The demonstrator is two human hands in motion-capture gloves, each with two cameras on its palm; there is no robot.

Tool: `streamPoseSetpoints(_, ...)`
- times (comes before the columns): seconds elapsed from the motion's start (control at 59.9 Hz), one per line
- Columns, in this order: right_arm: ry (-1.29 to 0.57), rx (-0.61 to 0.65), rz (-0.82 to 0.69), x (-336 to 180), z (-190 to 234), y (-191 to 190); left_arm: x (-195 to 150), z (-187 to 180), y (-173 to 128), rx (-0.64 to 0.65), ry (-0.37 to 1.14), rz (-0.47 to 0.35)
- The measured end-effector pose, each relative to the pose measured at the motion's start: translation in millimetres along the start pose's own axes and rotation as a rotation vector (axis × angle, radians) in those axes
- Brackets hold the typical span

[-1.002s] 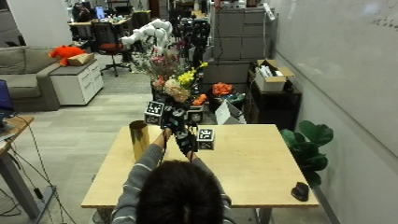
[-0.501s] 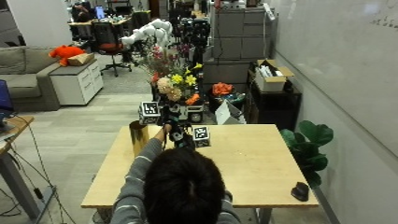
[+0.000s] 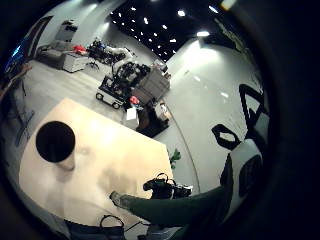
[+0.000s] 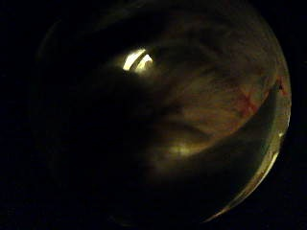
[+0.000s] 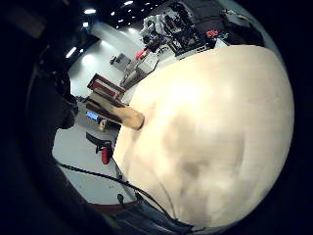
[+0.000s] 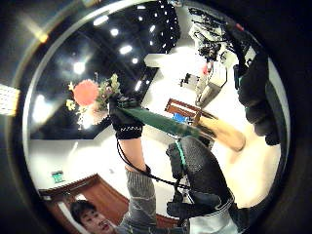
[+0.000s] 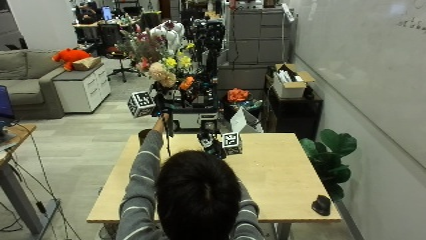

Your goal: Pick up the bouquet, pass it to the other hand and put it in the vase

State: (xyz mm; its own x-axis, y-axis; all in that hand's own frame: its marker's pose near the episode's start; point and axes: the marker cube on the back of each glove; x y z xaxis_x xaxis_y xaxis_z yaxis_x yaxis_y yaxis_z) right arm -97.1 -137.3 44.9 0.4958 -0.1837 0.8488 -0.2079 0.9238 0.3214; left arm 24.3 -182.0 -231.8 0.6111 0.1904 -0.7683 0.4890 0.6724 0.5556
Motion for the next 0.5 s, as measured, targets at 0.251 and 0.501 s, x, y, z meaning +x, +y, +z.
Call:
streamPoseSetpoints(0.251,-0.076,-0.008,0.062,33,-6,-7,12,-37,-54,0.103,-0.052,0.077)
streamPoseSetpoints(0.501,0.116,0.011,0.074,58,-7,-31,-25,-39,-88,0.135,-0.142,0.095)
